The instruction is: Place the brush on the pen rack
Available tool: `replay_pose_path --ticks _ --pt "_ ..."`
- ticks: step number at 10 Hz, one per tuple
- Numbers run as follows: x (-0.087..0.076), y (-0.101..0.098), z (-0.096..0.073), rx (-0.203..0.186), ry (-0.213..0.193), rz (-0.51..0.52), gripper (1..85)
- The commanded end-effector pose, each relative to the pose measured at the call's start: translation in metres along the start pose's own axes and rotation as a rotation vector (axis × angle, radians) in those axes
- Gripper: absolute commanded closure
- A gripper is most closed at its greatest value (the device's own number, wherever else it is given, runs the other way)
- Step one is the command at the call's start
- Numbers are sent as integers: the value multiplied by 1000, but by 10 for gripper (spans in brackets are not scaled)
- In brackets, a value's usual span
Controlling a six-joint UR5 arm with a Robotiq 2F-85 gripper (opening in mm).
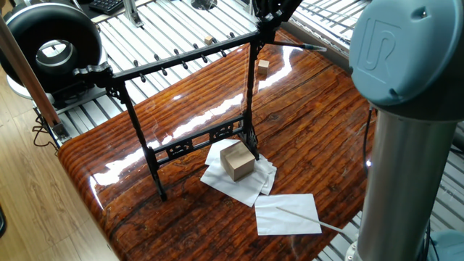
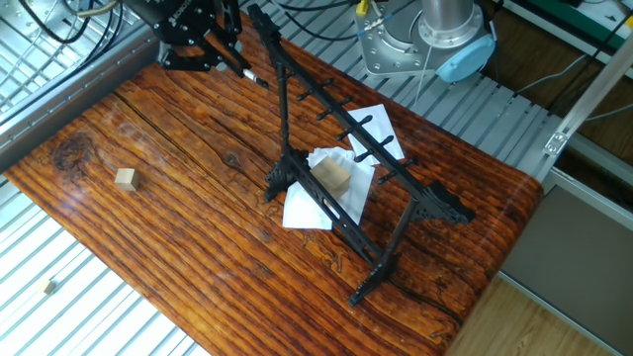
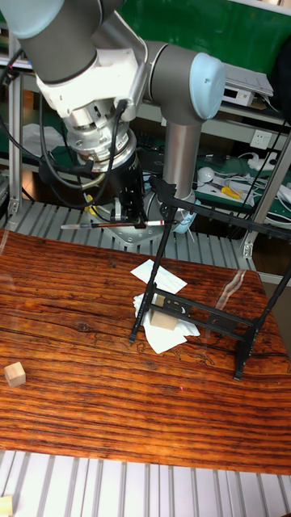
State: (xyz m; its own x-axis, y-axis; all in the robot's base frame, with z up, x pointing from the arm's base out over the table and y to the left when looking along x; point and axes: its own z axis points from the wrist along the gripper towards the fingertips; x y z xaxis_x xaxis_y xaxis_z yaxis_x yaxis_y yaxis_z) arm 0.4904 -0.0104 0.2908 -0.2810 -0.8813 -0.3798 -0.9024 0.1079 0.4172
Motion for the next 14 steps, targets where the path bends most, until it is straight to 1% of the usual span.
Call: replay_pose_path --ticks 1,3,7,11,13,14 --pt "-4 6 -2 -6 -18 1 847" --pt "-4 10 -4 -9 -17 12 847" --pt "-5 19 -4 -33 -28 27 847" --pt "-11 25 0 -69 -84 9 847" --pt "-11 18 4 -67 -89 -18 847" --pt "-12 14 7 -65 -102 -39 847"
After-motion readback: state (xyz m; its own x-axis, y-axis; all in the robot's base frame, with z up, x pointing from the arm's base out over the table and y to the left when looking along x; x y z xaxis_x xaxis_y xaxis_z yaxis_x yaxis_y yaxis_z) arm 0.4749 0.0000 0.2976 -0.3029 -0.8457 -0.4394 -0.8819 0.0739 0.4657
